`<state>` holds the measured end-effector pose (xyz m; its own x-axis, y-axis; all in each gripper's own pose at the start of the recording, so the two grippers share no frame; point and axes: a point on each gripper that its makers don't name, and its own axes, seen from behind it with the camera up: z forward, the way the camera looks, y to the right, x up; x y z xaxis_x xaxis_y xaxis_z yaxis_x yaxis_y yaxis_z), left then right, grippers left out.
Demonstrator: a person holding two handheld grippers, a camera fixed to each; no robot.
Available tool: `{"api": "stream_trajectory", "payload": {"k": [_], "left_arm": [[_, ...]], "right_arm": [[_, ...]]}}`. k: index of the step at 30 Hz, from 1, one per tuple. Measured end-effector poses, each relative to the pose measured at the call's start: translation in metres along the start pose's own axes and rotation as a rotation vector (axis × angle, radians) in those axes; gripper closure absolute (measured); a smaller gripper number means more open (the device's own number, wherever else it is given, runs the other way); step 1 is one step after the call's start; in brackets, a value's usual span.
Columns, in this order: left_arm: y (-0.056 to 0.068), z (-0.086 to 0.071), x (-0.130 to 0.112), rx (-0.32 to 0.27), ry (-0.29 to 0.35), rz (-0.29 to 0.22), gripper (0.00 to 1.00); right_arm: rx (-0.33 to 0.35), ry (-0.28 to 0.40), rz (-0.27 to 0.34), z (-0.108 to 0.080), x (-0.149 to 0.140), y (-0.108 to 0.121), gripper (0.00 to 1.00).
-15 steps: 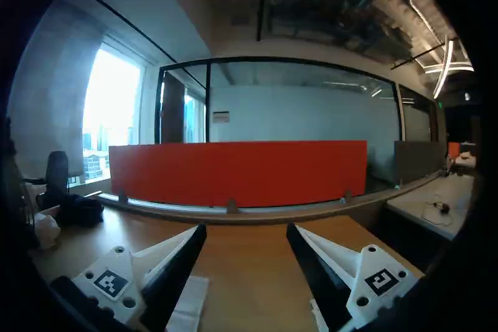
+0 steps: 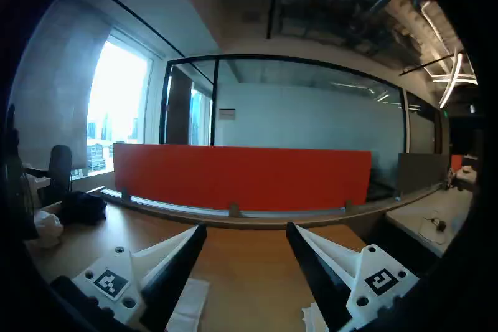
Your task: Fold towel
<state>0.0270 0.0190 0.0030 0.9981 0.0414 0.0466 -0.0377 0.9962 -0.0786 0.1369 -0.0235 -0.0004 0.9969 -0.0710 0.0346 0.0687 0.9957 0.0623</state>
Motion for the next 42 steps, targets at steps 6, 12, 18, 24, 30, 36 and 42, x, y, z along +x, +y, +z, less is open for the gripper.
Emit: {"api": "stream_trajectory", "payload": {"k": [6,12,18,24,30,36,42], "left_arm": [[0.016,0.001,-0.003,-0.079,-0.041,0.032,0.05],[0.035,0.001,-0.009,-0.192,-0.085,0.052,0.05],[0.043,-0.001,-0.014,-0.244,-0.111,0.075,0.05],[0.048,-0.004,-0.025,-0.276,-0.141,0.092,0.05],[0.058,-0.009,-0.043,-0.32,-0.179,0.123,0.05],[0.065,-0.014,-0.061,-0.345,-0.211,0.134,0.05],[0.073,-0.018,-0.083,-0.367,-0.247,0.138,0.05]], "right_arm": [[0.074,-0.048,-0.036,-0.002,-0.004,-0.016,0.01],[0.184,-0.115,-0.073,-0.006,-0.015,-0.04,0.01],[0.251,-0.152,-0.08,-0.009,-0.017,-0.054,0.01],[0.313,-0.205,-0.092,-0.014,-0.029,-0.067,0.01],[0.379,-0.269,-0.089,-0.022,-0.049,-0.081,0.0],[0.406,-0.303,-0.116,-0.028,-0.066,-0.085,0.01],[0.431,-0.341,-0.14,-0.033,-0.084,-0.09,0.01]]}}
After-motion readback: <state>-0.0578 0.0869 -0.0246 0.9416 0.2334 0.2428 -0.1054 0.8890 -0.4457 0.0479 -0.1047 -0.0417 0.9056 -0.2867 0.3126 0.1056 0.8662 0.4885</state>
